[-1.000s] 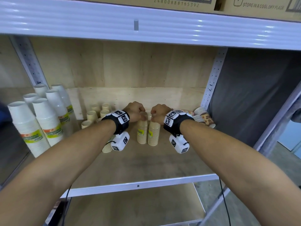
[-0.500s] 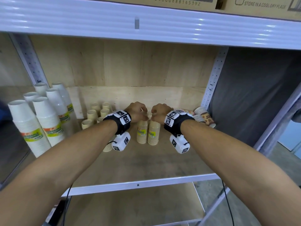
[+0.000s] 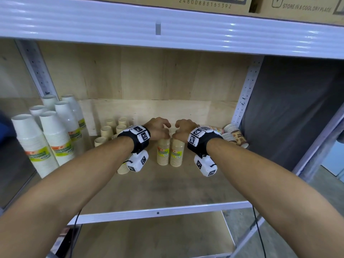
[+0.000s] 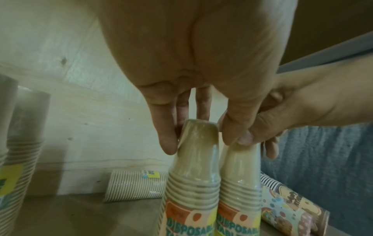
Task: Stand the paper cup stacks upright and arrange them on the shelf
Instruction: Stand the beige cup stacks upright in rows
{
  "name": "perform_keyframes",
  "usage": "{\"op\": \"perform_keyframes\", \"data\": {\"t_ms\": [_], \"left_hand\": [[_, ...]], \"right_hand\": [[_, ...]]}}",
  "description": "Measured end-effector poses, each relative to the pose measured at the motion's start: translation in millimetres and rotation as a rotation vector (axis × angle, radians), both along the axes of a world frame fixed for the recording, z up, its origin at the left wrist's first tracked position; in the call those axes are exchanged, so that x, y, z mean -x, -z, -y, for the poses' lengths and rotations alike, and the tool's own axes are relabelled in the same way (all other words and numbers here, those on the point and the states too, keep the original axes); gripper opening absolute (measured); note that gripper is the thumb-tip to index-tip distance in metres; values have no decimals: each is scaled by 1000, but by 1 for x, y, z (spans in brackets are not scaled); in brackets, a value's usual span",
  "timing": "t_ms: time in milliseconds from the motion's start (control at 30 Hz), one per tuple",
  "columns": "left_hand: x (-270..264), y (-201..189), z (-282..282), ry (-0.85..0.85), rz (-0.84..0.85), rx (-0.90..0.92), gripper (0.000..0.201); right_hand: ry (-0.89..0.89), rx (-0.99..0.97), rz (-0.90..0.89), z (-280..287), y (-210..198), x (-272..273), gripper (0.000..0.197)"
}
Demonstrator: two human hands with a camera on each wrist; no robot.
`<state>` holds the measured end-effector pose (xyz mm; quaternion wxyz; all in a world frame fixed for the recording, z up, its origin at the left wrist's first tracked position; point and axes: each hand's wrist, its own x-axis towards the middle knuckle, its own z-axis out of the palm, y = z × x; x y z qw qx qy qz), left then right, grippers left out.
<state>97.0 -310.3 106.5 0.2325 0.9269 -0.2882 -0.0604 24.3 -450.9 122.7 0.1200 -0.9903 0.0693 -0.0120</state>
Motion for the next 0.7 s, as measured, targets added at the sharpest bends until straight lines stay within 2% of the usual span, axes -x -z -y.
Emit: {"op": "perform_keyframes", "data": {"t_ms": [167, 300, 700], "left_hand": [[1, -7, 2, 34, 42, -70, 33], [8, -15, 5, 46, 34, -134, 32], [37, -55, -11, -6, -173, -394, 34]], "right_hand": [[-2, 18, -49, -7, -2, -3, 31], [-35, 13, -84, -9, -3, -2, 33], [-146, 77, -124, -36, -21, 5, 34]]}}
